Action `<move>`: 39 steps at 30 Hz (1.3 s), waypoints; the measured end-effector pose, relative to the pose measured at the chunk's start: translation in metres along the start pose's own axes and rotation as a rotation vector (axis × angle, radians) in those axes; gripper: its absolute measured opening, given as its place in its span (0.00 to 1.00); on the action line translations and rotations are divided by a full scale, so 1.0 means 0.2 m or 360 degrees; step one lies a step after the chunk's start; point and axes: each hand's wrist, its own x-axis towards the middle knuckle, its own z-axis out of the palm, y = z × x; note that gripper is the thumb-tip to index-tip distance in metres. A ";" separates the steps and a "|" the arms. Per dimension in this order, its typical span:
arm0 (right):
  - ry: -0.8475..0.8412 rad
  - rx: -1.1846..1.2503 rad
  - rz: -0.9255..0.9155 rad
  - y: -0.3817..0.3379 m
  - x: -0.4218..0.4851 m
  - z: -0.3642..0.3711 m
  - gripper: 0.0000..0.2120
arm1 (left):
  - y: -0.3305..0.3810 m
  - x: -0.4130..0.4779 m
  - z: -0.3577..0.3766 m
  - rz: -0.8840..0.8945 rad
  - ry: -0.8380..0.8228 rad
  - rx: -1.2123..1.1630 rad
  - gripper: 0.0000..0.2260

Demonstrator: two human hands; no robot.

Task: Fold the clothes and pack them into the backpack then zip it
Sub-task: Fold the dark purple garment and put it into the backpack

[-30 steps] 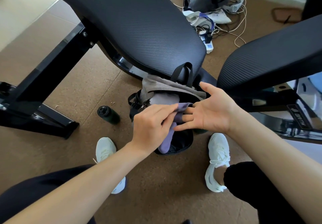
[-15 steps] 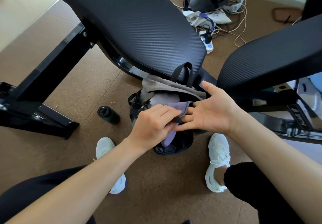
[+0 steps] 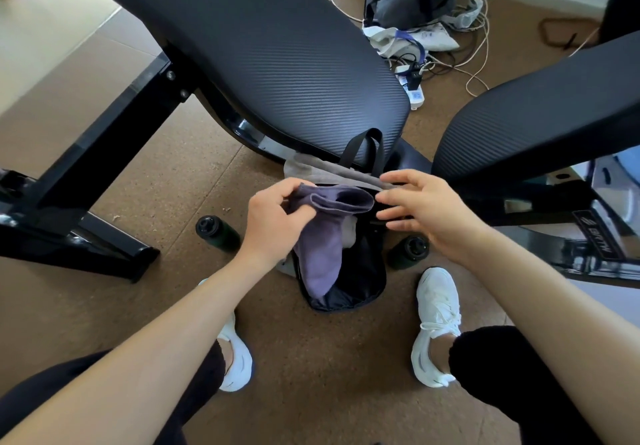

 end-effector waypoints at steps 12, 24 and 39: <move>0.0227 -0.0884 -0.1191 0.00 0.01 0.08 0.08 | 0.08 0.04 -0.06 -0.0140 -0.0152 -0.0684 0.10; 0.0332 -0.0704 -0.1212 -0.07 -0.02 0.03 0.05 | 0.06 0.05 -0.04 -0.0184 -0.0132 -0.0477 0.09; -0.0108 -0.0271 -0.0475 -0.16 -0.03 -0.05 0.17 | 0.05 0.03 0.00 -0.0332 -0.0171 -0.0586 0.06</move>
